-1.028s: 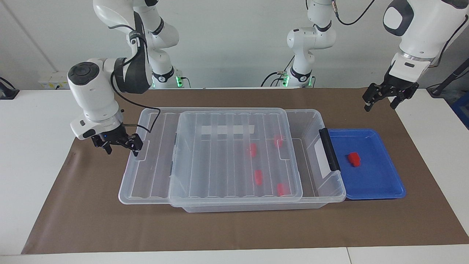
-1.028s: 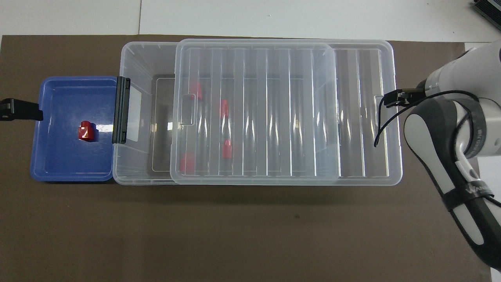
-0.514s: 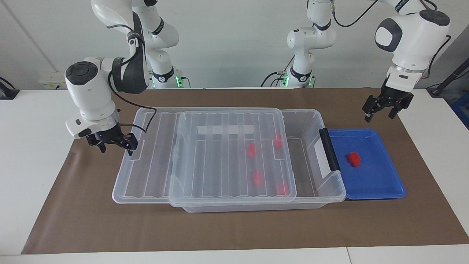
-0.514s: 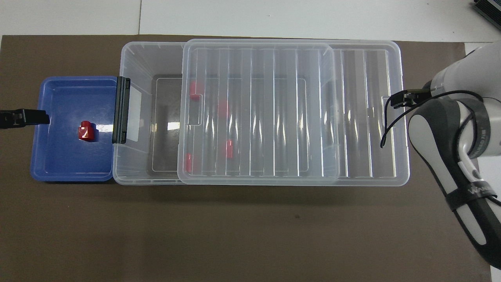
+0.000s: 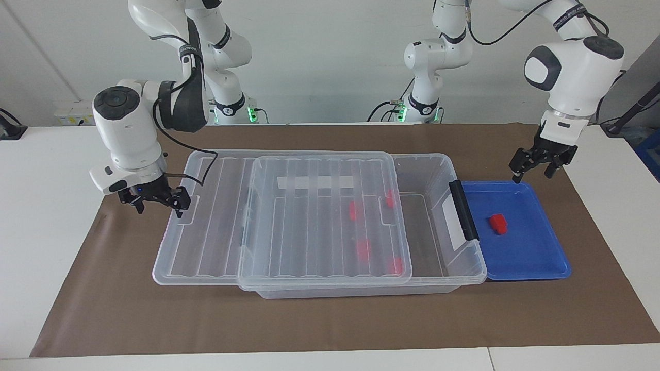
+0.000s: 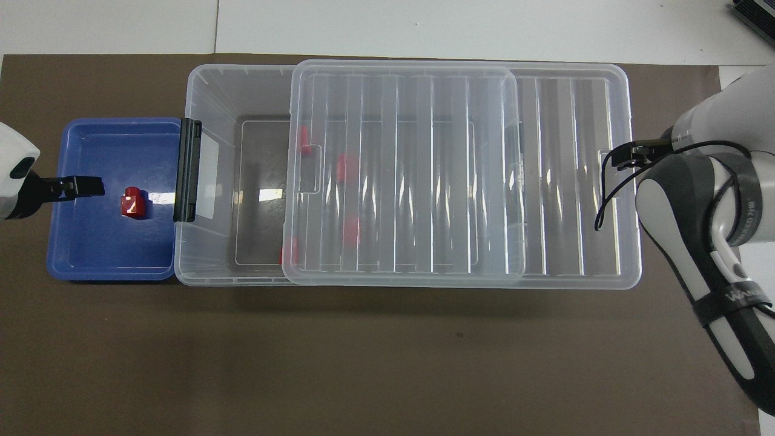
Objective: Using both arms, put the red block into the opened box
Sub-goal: 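Slide the lid further with the right gripper while the left gripper reaches the block, then close the left gripper on the red block in the blue tray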
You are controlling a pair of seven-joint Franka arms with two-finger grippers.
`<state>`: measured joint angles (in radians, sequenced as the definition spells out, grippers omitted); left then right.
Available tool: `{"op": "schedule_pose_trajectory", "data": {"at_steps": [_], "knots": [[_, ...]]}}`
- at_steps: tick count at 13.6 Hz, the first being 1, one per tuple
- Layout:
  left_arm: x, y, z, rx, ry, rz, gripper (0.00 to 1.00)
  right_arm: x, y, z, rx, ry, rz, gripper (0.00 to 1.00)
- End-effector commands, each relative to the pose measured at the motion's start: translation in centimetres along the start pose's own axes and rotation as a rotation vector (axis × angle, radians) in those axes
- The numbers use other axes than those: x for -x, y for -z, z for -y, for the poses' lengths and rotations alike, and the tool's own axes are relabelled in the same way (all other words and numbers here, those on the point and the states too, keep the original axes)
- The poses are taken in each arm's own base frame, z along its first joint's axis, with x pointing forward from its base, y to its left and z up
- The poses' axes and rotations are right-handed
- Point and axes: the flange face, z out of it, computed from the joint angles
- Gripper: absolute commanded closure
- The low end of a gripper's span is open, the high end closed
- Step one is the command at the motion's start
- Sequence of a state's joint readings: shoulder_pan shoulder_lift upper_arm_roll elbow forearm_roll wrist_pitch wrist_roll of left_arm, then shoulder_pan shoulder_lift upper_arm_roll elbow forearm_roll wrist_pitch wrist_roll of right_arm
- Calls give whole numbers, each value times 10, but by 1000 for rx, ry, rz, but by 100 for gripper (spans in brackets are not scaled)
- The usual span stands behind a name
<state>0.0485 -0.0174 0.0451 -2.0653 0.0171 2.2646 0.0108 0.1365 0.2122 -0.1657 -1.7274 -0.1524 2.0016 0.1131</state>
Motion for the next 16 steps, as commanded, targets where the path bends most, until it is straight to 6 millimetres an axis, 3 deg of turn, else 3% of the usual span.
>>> {"op": "schedule_pose_trajectory", "data": {"at_steps": [1,6,9,16], "knots": [[2,-31,16,-20,14,-22,0,4,4,-14,38,8,14,0],[7,-63,7,-16,18,-25,0,7,2,-18,66,17,36,0],[12,-102,4,-15,20,-3,0,7,1,-24,68,8,39,0],[23,-143,-15,-8,-8,24,0,8,0,-44,70,-11,43,0]]}}
